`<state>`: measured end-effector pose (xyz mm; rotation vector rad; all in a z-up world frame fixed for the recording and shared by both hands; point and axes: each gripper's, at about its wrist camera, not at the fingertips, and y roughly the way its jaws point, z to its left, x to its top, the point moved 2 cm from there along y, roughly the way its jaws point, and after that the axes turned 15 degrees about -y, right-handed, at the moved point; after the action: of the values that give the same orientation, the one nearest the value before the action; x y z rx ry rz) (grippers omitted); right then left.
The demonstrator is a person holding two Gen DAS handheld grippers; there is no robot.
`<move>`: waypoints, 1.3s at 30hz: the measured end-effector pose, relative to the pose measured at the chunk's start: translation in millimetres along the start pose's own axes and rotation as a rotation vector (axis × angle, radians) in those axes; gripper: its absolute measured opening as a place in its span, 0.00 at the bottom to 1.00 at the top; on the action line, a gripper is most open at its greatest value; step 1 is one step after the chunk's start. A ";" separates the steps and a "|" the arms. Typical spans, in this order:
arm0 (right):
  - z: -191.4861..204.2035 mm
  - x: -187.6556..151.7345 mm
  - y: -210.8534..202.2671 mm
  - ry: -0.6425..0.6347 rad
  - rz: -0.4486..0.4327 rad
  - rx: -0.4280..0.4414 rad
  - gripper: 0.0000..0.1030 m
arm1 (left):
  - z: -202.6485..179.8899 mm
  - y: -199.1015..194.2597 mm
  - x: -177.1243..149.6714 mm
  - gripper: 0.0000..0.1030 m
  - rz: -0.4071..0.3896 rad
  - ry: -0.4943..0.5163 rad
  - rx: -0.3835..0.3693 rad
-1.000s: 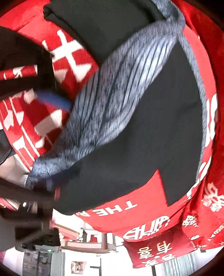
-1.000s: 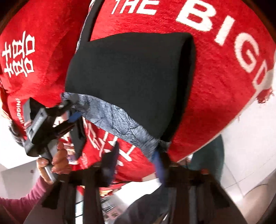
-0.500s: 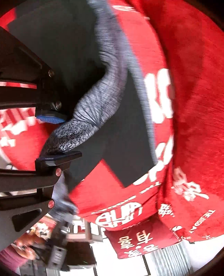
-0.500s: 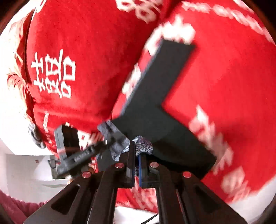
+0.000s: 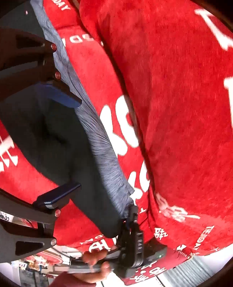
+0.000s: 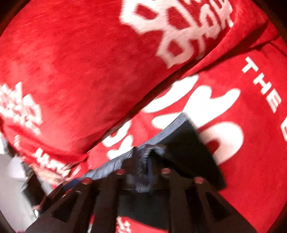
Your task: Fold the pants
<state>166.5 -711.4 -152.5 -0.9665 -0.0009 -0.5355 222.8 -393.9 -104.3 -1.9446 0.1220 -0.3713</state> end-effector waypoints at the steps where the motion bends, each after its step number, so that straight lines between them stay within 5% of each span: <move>1: -3.8 4.6 -1.6 0.010 -0.012 -0.012 0.40 | 6.4 0.4 -0.5 0.83 -0.004 -0.016 0.022; 3: -9.2 12.0 -10.9 0.022 -0.061 -0.033 0.55 | 21.3 6.0 -6.2 0.83 0.002 -0.042 0.073; 9: -15.9 -29.7 -47.8 0.072 -0.129 -0.105 0.55 | 65.3 32.0 -44.9 0.83 0.061 -0.155 0.209; 16: -56.7 -91.1 -31.7 0.267 -0.103 -0.048 0.49 | 81.4 53.1 -78.2 0.83 0.106 -0.203 0.278; 20: -55.0 -74.6 -25.0 0.250 -0.121 0.014 0.13 | 76.3 54.0 -86.6 0.83 0.086 -0.161 0.304; 22: -38.5 -67.0 -35.1 0.148 -0.128 -0.012 0.13 | 78.6 53.1 -88.7 0.83 0.089 -0.176 0.299; 26: -45.3 -77.9 -31.9 0.118 0.035 -0.276 0.29 | 77.5 55.5 -91.0 0.83 0.087 -0.172 0.316; 27: -50.9 -80.1 -39.3 0.144 0.021 -0.318 0.29 | 77.4 55.1 -92.5 0.83 0.087 -0.175 0.321; 31: -42.9 -60.1 -67.0 0.116 -0.133 -0.269 0.29 | 73.5 54.8 -95.7 0.83 0.078 -0.191 0.316; 36: -13.5 -9.6 -21.2 -0.095 -0.013 -0.293 0.32 | 72.6 54.9 -102.3 0.83 0.064 -0.187 0.322; 39: -17.8 8.8 12.2 -0.085 0.070 -0.293 0.32 | 71.6 54.7 -106.2 0.83 0.061 -0.188 0.317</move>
<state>175.3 -723.6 -170.3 -1.2704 0.0362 -0.4365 149.6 -325.2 -200.8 -1.6480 -0.0011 -0.1541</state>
